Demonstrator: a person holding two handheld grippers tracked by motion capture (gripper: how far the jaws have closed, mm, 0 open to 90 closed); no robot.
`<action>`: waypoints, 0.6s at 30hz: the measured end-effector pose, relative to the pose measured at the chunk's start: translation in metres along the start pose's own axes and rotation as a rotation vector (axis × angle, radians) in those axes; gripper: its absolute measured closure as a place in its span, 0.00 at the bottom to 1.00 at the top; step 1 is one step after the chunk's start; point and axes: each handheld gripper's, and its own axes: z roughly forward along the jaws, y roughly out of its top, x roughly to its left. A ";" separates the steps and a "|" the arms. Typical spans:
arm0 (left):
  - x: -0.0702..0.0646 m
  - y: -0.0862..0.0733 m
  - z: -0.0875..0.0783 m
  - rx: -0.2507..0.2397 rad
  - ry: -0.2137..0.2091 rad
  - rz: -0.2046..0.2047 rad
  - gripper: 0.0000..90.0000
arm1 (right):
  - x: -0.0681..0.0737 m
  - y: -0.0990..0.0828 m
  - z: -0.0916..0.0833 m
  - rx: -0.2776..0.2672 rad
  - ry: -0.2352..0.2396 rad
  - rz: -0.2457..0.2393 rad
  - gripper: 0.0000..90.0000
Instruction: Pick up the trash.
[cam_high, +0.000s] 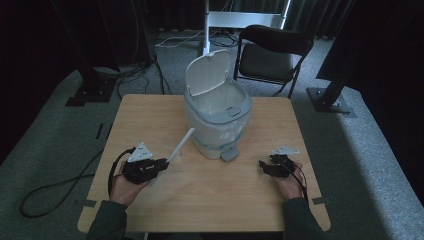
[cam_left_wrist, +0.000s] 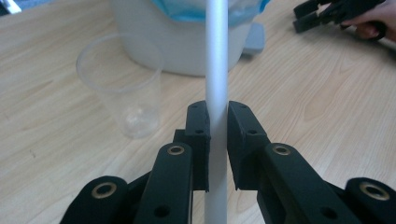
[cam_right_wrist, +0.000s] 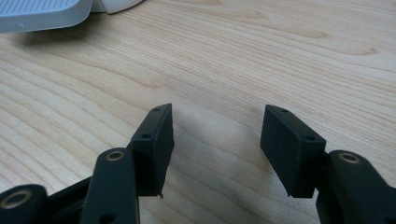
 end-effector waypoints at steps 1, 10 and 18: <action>0.000 0.001 -0.001 -0.006 -0.002 0.001 0.88 | 0.000 0.000 0.000 0.000 0.001 0.000 0.48; -0.001 0.011 -0.006 -0.052 0.003 0.020 0.88 | 0.000 0.000 0.000 -0.001 0.002 -0.001 0.48; 0.000 0.020 -0.010 -0.090 -0.007 0.024 0.88 | -0.001 0.000 0.000 -0.001 0.004 0.001 0.48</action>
